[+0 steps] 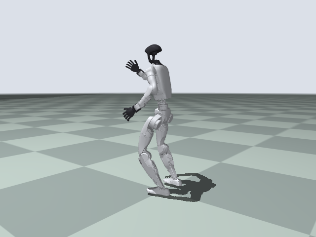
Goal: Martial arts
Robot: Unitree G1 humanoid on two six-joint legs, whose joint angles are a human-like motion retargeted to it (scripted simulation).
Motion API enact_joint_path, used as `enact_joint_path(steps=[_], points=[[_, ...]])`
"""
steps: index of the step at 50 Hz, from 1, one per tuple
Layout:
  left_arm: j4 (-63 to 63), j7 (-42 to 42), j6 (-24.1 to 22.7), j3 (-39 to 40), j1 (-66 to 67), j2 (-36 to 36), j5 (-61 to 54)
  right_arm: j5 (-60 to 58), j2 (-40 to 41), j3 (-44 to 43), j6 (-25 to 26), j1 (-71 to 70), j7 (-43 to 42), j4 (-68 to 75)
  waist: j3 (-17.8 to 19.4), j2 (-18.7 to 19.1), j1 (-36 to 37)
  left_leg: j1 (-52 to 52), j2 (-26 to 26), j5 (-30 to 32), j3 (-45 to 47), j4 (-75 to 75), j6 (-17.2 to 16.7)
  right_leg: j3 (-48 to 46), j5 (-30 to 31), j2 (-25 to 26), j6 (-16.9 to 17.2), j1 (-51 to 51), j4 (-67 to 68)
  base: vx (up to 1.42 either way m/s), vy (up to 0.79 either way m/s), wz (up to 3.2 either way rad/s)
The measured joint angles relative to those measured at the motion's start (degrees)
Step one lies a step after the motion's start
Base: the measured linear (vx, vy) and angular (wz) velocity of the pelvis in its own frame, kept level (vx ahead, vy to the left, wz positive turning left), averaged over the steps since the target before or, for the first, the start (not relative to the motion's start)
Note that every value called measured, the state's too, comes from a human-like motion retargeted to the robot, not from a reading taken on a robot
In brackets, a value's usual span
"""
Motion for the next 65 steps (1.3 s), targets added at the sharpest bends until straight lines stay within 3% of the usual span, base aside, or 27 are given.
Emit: enact_joint_path(steps=[4,8,14,21,27,38,45,47,54,55,60,62,65], points=[[-1.8,-4.5,0.5,2.9,14.5,0.3,-0.8,-3.2,-5.5,6.9,0.6,-12.8,1.3,5.8,-0.3,-0.1,2.9,-1.1,0.4,-1.1,0.5,2.4,-0.3,-0.5,-1.4,-0.7,0.5,-1.2,2.5,0.00,0.00,0.00],[-3.2,-8.6,1.5,3.8,20.8,-1.4,-3.0,-6.6,-8.1,10.5,2.5,-15.7,3.8,10.8,-0.3,0.0,4.1,-1.9,0.2,-2.1,0.7,3.9,-0.2,-1.2,-2.8,-1.8,0.6,-2.1,5.0,0.00,0.00,0.00],[-2.6,-8.0,1.4,3.6,13.8,-3.8,-4.0,-10.9,-5.2,-0.2,2.8,-0.9,2.6,13.0,-1.5,-1.1,3.5,-1.9,-2.1,-1.4,0.9,1.1,0.3,-2.2,-3.4,-4.1,0.3,-2.6,5.1,0.02,0.02,0.17],[-6.2,3.8,-2.9,3.3,-10.0,-3.8,2.0,-11.9,8.8,-19.4,-0.9,28.1,-5.9,8.2,-2.0,-1.2,0.8,-0.9,-4.1,0.1,-0.9,-1.6,0.3,-3.9,-2.5,-5.3,-0.4,-0.9,4.0,-0.01,0.01,0.35],[-15.6,10.6,-6.6,-2.0,-37.1,-0.9,9.1,-11.3,16.7,-21.4,-2.2,46.5,-5.8,5.9,-1.5,0.2,-3.2,0.1,-4.8,0.9,-3.0,-3.0,-0.6,-5.2,-1.3,-5.0,-0.7,1.6,2.1,-0.03,0.01,0.37],[-28.0,13.3,-9.8,-20.0,-88.2,-0.9,13.5,-0.7,11.5,-16.0,2.6,74.0,11.7,4.3,-1.0,1.1,-9.9,2.4,-6.5,3.4,-5.6,-10.7,-2.6,-4.9,2.0,-3.8,-1.5,3.9,-3.9,-0.03,0.04,0.24],[-31.2,20.4,-10.5,-23.2,-105.8,0.0,17.5,4.6,9.1,-17.1,3.8,86.5,13.6,2.9,0.0,-0.2,-12.4,2.9,-8.6,4.1,-6.9,-12.0,-3.2,-3.6,2.0,-5.3,-1.8,3.0,-1.3,-0.05,0.04,0.16],[-30.7,22.9,-10.4,-23.6,-109.4,0.1,18.7,5.3,8.5,-18.5,4.1,87.8,13.3,1.6,-1.2,-0.3,-12.4,4.1,-9.6,6.9,-6.8,-18.4,-3.3,-3.3,3.0,-5.6,-2.0,2.4,-3.9,0.00,0.00,0.00],[-32.2,24.0,-10.5,-19.5,-105.3,1.1,19.4,1.6,10.3,-17.5,4.4,85.8,11.5,0.7,-1.0,-1.0,-11.6,4.1,-10.5,6.8,-7.0,-18.0,-3.2,-2.5,2.6,-6.5,-2.1,1.6,-1.3,-0.04,0.02,0.08],[-32.8,23.5,-10.6,-17.4,-102.5,1.9,19.3,0.2,10.4,-16.8,4.6,84.0,10.7,0.6,-2.4,-0.6,-11.7,5.0,-10.5,8.7,-6.8,-22.7,-3.3,-2.5,3.4,-6.1,-2.2,1.4,-3.9,0.00,0.00,0.00],[-29.7,22.4,-10.3,-12.4,-87.4,2.8,17.9,-3.9,14.5,-16.6,4.3,76.8,8.9,0.0,-1.0,-1.6,-9.2,4.4,-11.2,7.4,-6.6,-18.7,-3.0,-2.4,2.3,-7.6,-1.9,1.1,0.5,-0.03,0.00,0.07],[-28.0,20.2,-10.3,-7.6,-76.8,5.3,16.1,-6.6,14.3,-13.9,4.3,71.3,6.9,1.7,-3.4,-0.7,-9.9,5.4,-10.9,10.1,-6.3,-25.2,-3.2,-2.5,3.2,-6.7,-2.3,0.4,-2.6,0.03,-0.03,0.01],[-22.2,19.3,-8.6,-7.0,-65.7,6.2,15.3,-8.1,15.2,-14.0,4.3,66.9,6.0,2.4,-1.9,-1.3,-7.9,5.0,-11.6,9.6,-6.4,-22.4,-2.8,-2.5,2.4,-8.0,-2.3,0.0,0.6,-0.02,-0.01,0.07]])
